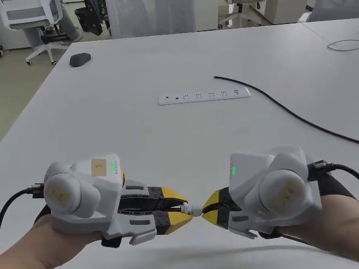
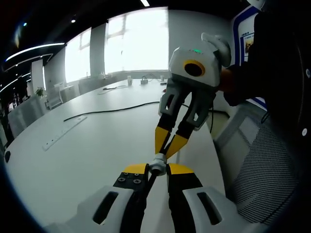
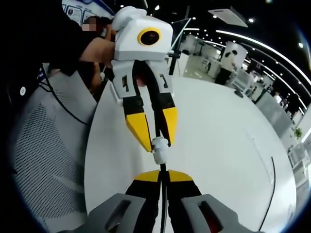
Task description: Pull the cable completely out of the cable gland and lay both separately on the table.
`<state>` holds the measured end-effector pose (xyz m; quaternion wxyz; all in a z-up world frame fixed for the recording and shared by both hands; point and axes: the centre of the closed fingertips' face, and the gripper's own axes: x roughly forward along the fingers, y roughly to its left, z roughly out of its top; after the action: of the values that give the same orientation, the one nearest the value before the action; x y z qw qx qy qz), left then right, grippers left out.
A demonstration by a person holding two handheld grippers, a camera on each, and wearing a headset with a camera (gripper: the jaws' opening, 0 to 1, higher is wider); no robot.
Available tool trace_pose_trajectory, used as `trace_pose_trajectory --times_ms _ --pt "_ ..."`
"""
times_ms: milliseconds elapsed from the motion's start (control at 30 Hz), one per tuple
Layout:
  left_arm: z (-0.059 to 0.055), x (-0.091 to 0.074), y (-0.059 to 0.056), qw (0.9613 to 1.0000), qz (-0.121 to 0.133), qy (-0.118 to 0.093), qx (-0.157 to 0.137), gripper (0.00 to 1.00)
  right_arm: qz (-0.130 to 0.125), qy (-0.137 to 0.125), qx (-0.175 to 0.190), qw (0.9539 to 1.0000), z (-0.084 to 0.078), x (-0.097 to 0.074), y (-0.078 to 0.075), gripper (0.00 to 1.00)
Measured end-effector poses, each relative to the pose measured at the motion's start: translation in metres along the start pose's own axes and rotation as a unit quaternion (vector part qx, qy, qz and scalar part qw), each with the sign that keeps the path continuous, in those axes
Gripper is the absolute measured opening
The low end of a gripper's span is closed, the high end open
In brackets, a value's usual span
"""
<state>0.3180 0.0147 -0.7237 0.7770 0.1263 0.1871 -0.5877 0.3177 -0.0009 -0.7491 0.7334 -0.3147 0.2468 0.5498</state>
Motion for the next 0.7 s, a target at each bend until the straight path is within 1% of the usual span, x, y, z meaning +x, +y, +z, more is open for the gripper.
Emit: trace_pose_trajectory --times_ms 133,233,433,600,700 --pt "0.0 -0.005 0.004 1.0 0.007 -0.004 -0.004 0.15 -0.014 0.01 0.011 0.9998 -0.014 -0.009 -0.007 0.0" --pt "0.001 -0.01 0.008 0.9998 0.012 -0.009 -0.009 0.15 -0.028 0.026 0.021 0.999 -0.031 -0.016 -0.013 0.0" --pt "-0.001 -0.014 0.012 0.9996 0.02 -0.01 -0.017 0.15 -0.042 0.044 0.042 0.9973 -0.057 -0.03 -0.02 0.0" --pt "-0.002 -0.015 0.015 0.9994 0.025 -0.01 -0.02 0.15 -0.044 0.05 0.051 0.9965 -0.07 -0.038 -0.019 0.0" --pt "-0.003 -0.016 0.017 0.9993 0.028 -0.01 -0.021 0.15 -0.044 0.052 0.05 0.9964 -0.074 -0.04 -0.019 0.0"
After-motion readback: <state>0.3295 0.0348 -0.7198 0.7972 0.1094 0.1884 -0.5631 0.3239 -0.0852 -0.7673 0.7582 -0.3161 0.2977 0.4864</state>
